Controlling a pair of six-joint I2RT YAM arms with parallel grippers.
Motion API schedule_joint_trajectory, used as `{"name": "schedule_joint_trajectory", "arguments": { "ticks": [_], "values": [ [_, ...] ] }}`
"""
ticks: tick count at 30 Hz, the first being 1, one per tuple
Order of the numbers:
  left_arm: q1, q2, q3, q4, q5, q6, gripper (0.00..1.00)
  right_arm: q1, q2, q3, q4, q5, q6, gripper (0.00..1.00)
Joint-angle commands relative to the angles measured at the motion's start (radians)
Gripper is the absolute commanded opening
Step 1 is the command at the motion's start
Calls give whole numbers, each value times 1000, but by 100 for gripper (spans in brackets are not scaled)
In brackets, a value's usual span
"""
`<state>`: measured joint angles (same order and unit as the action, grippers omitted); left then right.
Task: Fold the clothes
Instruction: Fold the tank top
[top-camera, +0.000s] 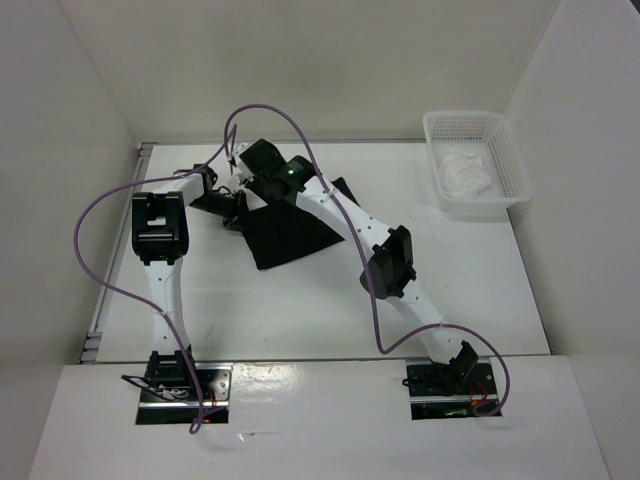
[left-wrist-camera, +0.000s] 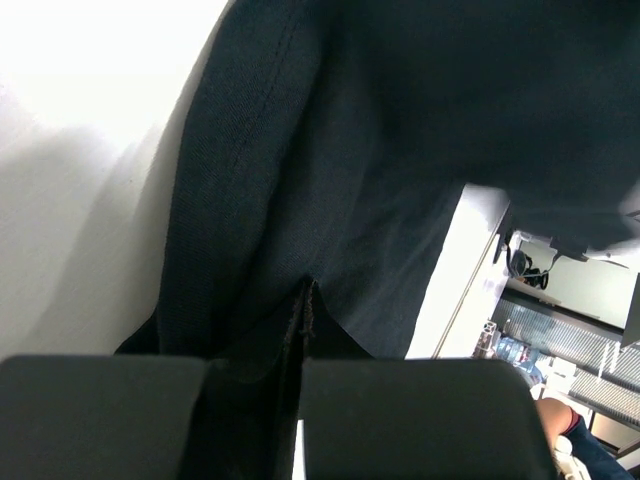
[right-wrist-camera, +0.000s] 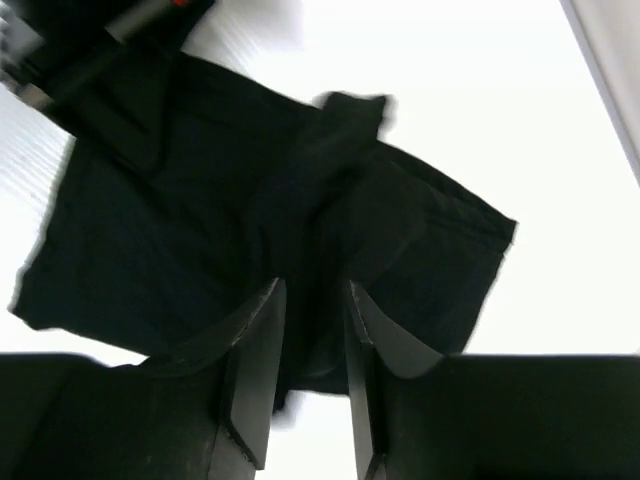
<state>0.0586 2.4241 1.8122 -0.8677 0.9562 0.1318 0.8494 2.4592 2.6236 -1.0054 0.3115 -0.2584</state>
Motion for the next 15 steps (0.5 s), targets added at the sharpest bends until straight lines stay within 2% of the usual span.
{"name": "schedule_joint_trajectory", "arguments": {
  "ticks": [1, 5, 9, 15],
  "values": [
    [3, -7, -31, 12, -99, 69, 2, 36, 26, 81, 34, -46, 24, 42],
    [3, -16, -31, 12, -99, 69, 2, 74, 52, 105, 13, -86, 24, 54],
    [3, -25, -40, 12, -99, 78, 2, 88, 35, 105, -9, -106, 24, 57],
    [3, -45, -40, 3, -99, 78, 4, 50, -34, -25, 1, -5, 15, 59]
  ]
}}
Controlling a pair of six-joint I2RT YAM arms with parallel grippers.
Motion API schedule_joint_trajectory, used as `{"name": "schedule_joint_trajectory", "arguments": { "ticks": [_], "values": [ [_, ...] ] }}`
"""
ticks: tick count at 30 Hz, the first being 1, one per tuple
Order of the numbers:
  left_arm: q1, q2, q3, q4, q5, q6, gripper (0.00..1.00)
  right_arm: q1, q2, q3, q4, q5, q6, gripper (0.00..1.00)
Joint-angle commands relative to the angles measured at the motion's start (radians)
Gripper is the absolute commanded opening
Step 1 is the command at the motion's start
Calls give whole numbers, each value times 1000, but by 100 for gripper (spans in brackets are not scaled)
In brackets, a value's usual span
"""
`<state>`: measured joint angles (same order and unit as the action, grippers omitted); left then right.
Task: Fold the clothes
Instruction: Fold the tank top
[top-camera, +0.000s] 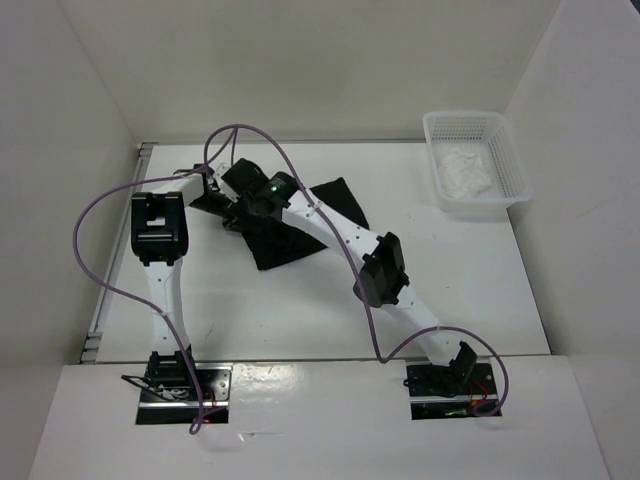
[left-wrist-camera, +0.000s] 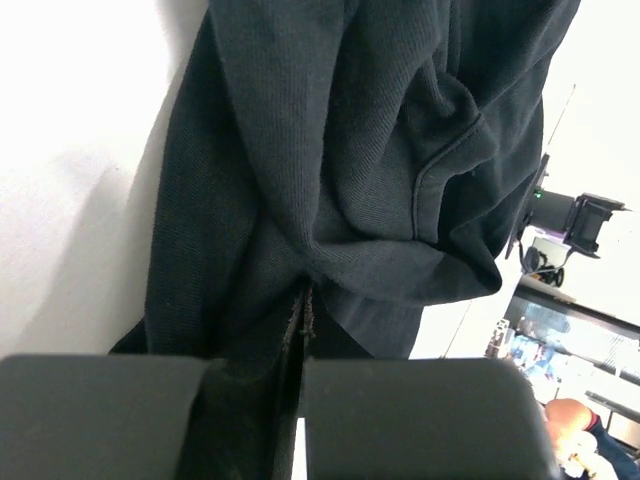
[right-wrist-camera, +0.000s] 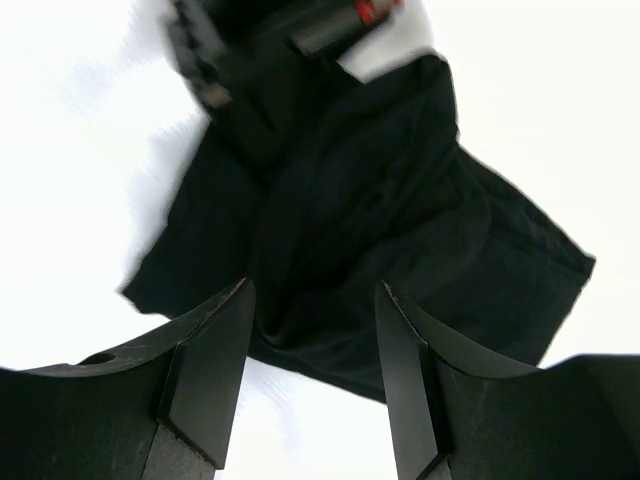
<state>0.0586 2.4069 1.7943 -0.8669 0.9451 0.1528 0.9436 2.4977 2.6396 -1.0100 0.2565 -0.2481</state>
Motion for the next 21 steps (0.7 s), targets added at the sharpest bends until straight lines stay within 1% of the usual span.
{"name": "schedule_joint_trajectory", "arguments": {
  "ticks": [1, 3, 5, 8, 9, 11, 13, 16, 21],
  "values": [
    [3, -40, -13, 2, -88, 57, 4, -60, -82, -53, 5, 50, 13, 59],
    [3, -60, -3, -15, -88, 68, 5, -104, -82, -76, 5, 52, 23, 59],
    [12, -78, -3, -27, -97, 68, 5, -159, -92, -76, 5, 12, 33, 59],
    [12, -88, -3, -27, -97, 68, 5, -210, -67, -46, -19, -107, 43, 62],
    [12, -88, -3, -27, -97, 77, 5, -242, -56, -32, -35, -173, 52, 67],
    [12, -88, -12, -27, -97, 77, 5, -282, -37, -12, -56, -258, 52, 69],
    [12, -88, -24, -27, -106, 77, 5, -302, -13, 0, -67, -308, 41, 72],
    [12, -88, -33, -27, -106, 87, 5, -336, 27, 40, -79, -396, 30, 72],
    [12, -88, -42, -27, -106, 87, 5, -345, 91, 86, -140, -535, 6, 72]
  ]
}}
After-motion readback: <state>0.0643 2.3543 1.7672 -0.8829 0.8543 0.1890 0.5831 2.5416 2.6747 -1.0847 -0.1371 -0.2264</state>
